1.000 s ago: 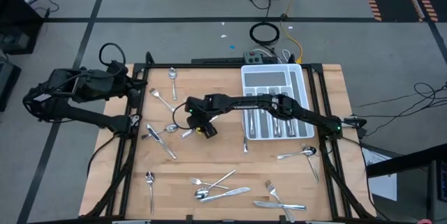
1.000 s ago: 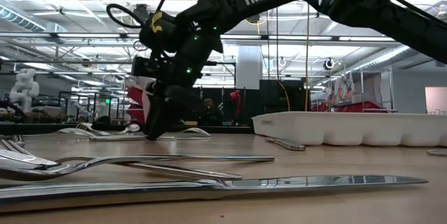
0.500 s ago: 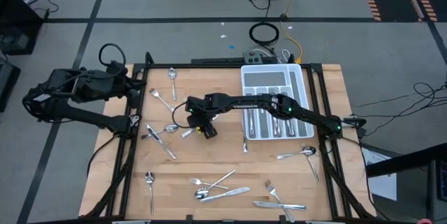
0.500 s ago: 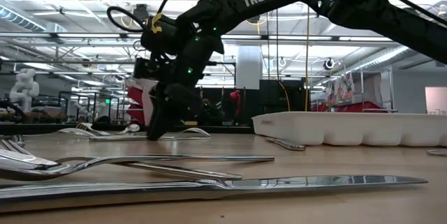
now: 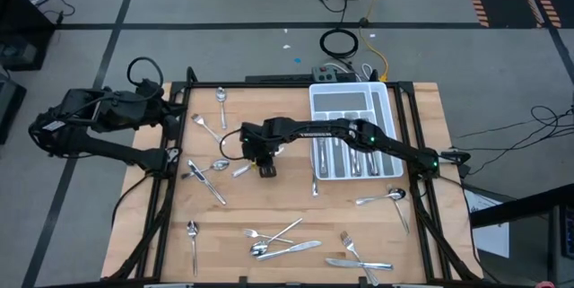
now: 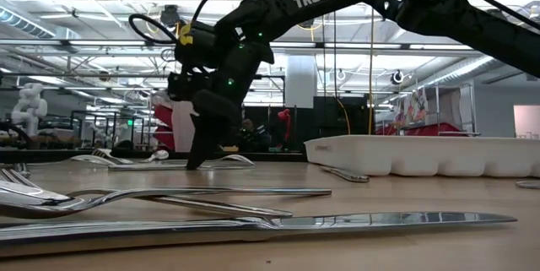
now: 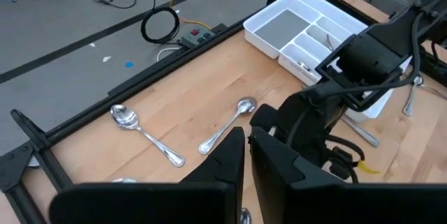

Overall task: Sort silverware
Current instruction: Put the silver knife into the white silverware tray, then put the silver spoon into the white silverware tray

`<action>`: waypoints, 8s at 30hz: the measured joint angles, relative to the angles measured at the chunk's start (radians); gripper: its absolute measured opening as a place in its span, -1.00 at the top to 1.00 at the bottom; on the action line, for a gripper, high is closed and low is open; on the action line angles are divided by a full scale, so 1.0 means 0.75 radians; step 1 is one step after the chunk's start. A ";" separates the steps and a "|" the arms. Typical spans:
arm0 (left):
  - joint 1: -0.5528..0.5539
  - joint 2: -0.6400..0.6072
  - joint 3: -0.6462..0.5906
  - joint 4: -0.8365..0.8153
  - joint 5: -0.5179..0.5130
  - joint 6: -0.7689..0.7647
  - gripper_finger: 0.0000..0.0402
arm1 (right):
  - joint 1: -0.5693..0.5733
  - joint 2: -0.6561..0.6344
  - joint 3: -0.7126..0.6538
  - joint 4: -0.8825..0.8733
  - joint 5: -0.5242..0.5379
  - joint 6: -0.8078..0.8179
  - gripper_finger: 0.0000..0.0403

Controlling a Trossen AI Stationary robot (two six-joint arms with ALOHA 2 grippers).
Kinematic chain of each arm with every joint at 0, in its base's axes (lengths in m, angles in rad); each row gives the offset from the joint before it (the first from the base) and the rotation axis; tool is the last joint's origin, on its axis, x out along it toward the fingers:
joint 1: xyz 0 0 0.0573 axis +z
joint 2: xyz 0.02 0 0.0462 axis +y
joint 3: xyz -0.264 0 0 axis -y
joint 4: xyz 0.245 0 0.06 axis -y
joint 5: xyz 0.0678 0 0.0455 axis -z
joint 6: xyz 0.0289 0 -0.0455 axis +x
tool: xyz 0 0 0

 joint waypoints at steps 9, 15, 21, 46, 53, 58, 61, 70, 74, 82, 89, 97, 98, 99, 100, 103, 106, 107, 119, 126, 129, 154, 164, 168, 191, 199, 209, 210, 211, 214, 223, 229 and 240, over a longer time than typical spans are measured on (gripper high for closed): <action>0.000 0.000 0.000 0.001 0.031 -0.007 0.84 | -0.023 -0.010 0.002 -0.155 0.009 0.184 0.55; 0.000 0.000 0.000 0.001 0.032 -0.005 0.84 | -0.023 -0.024 0.003 -0.250 0.027 0.285 0.55; 0.000 0.000 0.000 0.002 0.034 0.013 0.84 | -0.021 -0.132 -0.020 -0.547 0.121 0.323 0.55; 0.000 0.000 -0.001 0.002 0.026 0.034 0.84 | 0.020 -0.216 -0.021 -0.360 0.169 -0.211 -0.04; 0.000 0.000 -0.001 0.003 0.019 0.027 0.84 | -0.021 -0.213 -0.020 -0.303 0.164 -0.297 -0.05; 0.000 0.000 -0.001 0.003 0.011 0.024 0.84 | -0.056 -0.169 -0.018 -0.339 0.108 -0.332 -0.01; 0.000 0.000 -0.001 0.003 0.011 0.025 0.84 | -0.061 -0.160 -0.017 -0.373 0.090 -0.332 0.00; 0.000 0.000 -0.001 0.002 -0.019 0.025 0.84 | -0.057 -0.103 -0.010 -0.361 0.152 -0.357 0.16; 0.000 0.000 -0.001 -0.003 -0.020 0.025 0.84 | -0.047 -0.062 -0.007 -0.358 0.162 -0.366 0.38; 0.000 0.000 -0.001 -0.008 -0.022 0.036 0.84 | -0.009 -0.042 -0.007 -0.335 0.189 -0.362 0.94; 0.000 0.000 -0.001 -0.043 -0.034 0.037 0.84 | 0.011 -0.060 -0.013 -0.332 0.218 -0.357 0.98; 0.000 0.000 -0.001 -0.042 -0.073 0.049 0.84 | 0.011 -0.155 -0.026 -0.296 0.198 -0.314 1.00; 0.000 0.000 -0.001 -0.040 -0.075 0.064 0.84 | 0.011 -0.163 -0.027 -0.288 0.190 -0.309 1.00; 0.000 0.000 -0.001 -0.038 -0.076 0.068 0.84 | 0.012 -0.172 -0.027 -0.274 0.180 -0.300 1.00; 0.000 0.000 -0.001 -0.038 -0.079 0.070 0.84 | 0.014 -0.182 -0.027 -0.266 0.173 -0.287 1.00; 0.000 0.000 -0.001 -0.038 -0.090 0.071 0.84 | 0.023 -0.216 -0.027 -0.267 0.166 -0.253 1.00; 0.000 0.000 -0.001 -0.038 -0.090 0.071 0.84 | 0.034 -0.251 -0.024 -0.240 0.176 -0.246 1.00; 0.000 0.000 -0.001 -0.038 -0.090 0.071 0.84 | 0.038 -0.260 -0.024 -0.236 0.179 -0.243 1.00; 0.000 0.000 -0.001 -0.037 -0.105 0.099 0.84 | 0.081 -0.430 -0.021 -0.137 0.224 -0.210 1.00; 0.000 0.000 -0.001 -0.037 -0.119 0.100 0.84 | 0.086 -0.576 -0.018 -0.457 0.414 -0.279 1.00; 0.000 0.000 -0.001 -0.037 -0.124 0.100 0.84 | 0.072 -0.609 -0.018 -0.659 0.530 -0.276 1.00; 0.001 0.000 -0.003 -0.037 -0.237 0.142 0.84 | 0.134 -1.244 -1.125 -0.842 0.648 -0.510 1.00; 0.001 0.001 -0.004 -0.037 -0.320 0.139 0.84 | 0.218 -1.562 -1.553 -0.836 0.650 -0.949 1.00; 0.001 0.000 -0.004 -0.028 -0.333 0.130 0.84 | 0.247 -1.572 -1.632 -0.816 0.656 -1.112 1.00; 0.001 0.000 -0.004 -0.012 -0.373 0.125 0.84 | 0.257 -1.538 -1.910 -0.317 0.610 -1.521 1.00; 0.001 0.001 -0.004 0.009 -0.403 0.127 0.84 | 0.254 -1.538 -1.955 -0.290 0.580 -1.520 1.00; 0.001 0.000 -0.004 0.009 -0.408 0.127 0.84 | 0.254 -1.538 -1.955 -0.217 0.569 -1.280 0.62; 0.001 0.000 -0.004 0.009 -0.408 0.127 0.84 | 0.254 -1.538 -1.955 -0.218 0.569 -1.276 0.57; 0.001 0.000 -0.004 0.009 -0.408 0.127 0.84 | 0.254 -1.538 -1.955 -0.222 0.569 -1.262 0.52; 0.001 0.000 -0.004 0.009 -0.408 0.128 0.84 | 0.254 -1.538 -1.955 -0.222 0.580 -1.213 0.41; 0.000 0.000 -0.004 0.009 -0.409 0.130 0.84 | 0.235 -1.541 -1.806 -0.325 0.761 -0.682 0.32; 0.000 0.000 -0.004 0.009 -0.414 0.130 0.84 | 0.192 -1.552 -1.530 -0.447 0.399 -0.019 0.32; 0.001 0.000 -0.004 -0.013 -0.414 0.132 0.84 | 0.414 -1.746 -1.761 -0.284 -0.037 0.619 0.32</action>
